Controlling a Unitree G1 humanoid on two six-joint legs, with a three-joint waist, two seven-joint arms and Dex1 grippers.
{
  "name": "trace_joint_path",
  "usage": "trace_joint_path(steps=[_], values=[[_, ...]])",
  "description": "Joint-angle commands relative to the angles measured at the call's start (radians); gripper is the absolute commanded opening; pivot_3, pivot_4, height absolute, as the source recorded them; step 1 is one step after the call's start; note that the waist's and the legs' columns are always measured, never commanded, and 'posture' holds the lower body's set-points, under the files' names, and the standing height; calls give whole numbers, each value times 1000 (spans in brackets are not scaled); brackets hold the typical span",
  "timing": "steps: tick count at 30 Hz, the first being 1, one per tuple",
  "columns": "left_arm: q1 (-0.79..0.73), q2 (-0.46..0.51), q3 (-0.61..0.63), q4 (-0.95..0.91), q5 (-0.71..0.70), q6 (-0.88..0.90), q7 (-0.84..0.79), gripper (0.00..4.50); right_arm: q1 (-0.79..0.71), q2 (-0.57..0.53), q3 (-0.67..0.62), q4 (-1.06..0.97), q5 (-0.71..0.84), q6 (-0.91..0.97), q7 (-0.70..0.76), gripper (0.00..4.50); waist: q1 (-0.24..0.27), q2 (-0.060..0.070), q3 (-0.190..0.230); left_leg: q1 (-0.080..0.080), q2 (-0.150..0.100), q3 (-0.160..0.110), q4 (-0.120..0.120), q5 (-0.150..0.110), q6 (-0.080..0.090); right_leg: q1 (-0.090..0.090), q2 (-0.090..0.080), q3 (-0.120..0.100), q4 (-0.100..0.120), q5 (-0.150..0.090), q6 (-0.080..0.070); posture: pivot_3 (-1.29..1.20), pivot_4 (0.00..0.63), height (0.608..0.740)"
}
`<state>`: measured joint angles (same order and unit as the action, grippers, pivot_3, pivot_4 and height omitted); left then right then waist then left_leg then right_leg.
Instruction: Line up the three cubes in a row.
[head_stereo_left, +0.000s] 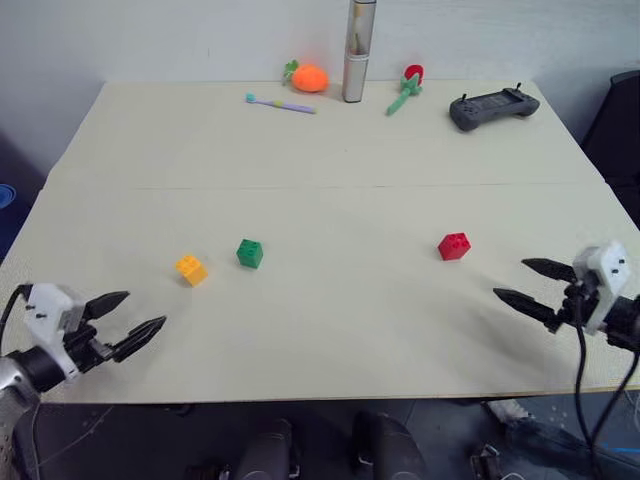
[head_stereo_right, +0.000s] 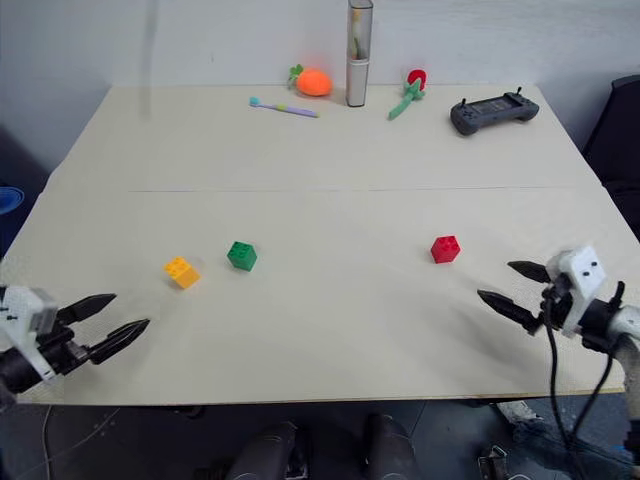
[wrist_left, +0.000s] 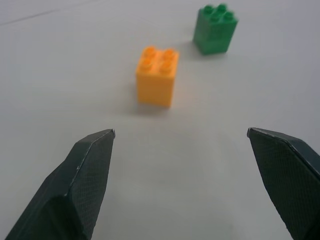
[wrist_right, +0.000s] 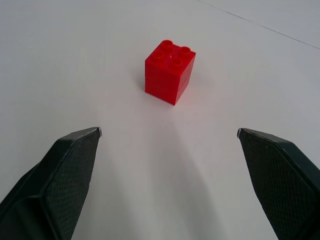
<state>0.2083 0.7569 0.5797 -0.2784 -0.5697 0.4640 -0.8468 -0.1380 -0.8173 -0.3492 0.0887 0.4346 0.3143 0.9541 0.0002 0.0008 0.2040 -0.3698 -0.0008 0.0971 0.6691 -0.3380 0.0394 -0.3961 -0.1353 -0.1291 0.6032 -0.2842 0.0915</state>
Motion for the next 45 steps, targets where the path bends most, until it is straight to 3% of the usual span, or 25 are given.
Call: trace_joint_path(steps=[1, 8, 13, 23, 26, 31, 33, 34, 37, 42, 45], values=[[-96, 45, -85, -99, -76, 63, -32, 4465, -68, 50, 58, -92, -22, 74, -123, 4500, 0, 0, 0, 0, 0, 0, 0, 0, 0, -1, 0, 0, 0, 0, 0, 0, 150, 740], [-271, 114, -206, -181, -194, 183, -92, 4465, -241, 165, 111, -66, -95, 178, -365, 4500, -6, 0, 0, -1, -1, 1, -1, 6, 4, -1, 3, 0, 5, 0, 0, 0, 150, 740], [-413, 127, -306, -202, -198, 215, -84, 4465, -323, 247, 98, 1, -77, 248, -463, 4500, -3, 0, 0, -2, -1, 1, -1, 8, 4, -1, 4, 0, 5, 0, 0, 0, 150, 740], [-501, 105, -373, -173, -176, 219, -80, 4465, -327, 330, 108, 5, -107, 296, -577, 4500, -4, 0, 0, -2, -2, 1, -1, 9, 4, -1, 4, 0, 6, 0, 0, 0, 150, 740], [-503, 103, -378, -170, -171, 214, -82, 4500, -302, 338, 128, -40, -102, 300, -573, 3947, -4, 0, 0, -1, -2, 1, -1, 9, 4, -1, 5, 0, 6, 0, 0, 0, 150, 740], [-507, 106, -385, -163, -160, 201, -89, 4500, -274, 341, 145, -88, -97, 320, -566, 2261, -4, 0, 0, -1, -2, 1, -1, 9, 4, -1, 5, 0, 6, 0, 0, 0, 150, 740], [-512, 107, -387, -159, -157, 195, -92, 4500, -270, 328, 161, -94, -101, 321, -541, 1599, -4, 0, 0, -2, -2, 1, -1, 9, 4, -1, 5, 0, 6, 0, 0, 0, 150, 740], [-516, 109, -389, -158, -157, 194, -95, 4500, -264, 316, 169, -102, -99, 308, -512, 1521, -4, 0, 0, -1, -2, 1, -1, 9, 4, -1, 5, 0, 6, 0, 0, 0, 150, 740], [-531, 118, -398, -155, -159, 187, -125, 4500, -246, 264, 196, -150, -58, 242, -347, 1528, -2, 0, 0, -2, -2, 1, -1, 9, 4, -1, 5, 0, 6, 0, 0, 0, 150, 740], [-521, 174, -470, -162, -117, 138, -264, 4500, -147, 72, 365, -336, 2, 99, 142, 1528, -2, 0, 0, -1, -1, 1, -2, 9, 4, -1, 6, 0, 5, 0, 0, 0, 150, 740], [-530, 192, -507, -150, -87, 103, -320, 4500, -137, 19, 443, -343, -24, 24, 266, 1528, -2, 0, 0, -1, -1, 1, -2, 9, 4, 0, 6, 0, 4, 0, 0, 0, 150, 740]])
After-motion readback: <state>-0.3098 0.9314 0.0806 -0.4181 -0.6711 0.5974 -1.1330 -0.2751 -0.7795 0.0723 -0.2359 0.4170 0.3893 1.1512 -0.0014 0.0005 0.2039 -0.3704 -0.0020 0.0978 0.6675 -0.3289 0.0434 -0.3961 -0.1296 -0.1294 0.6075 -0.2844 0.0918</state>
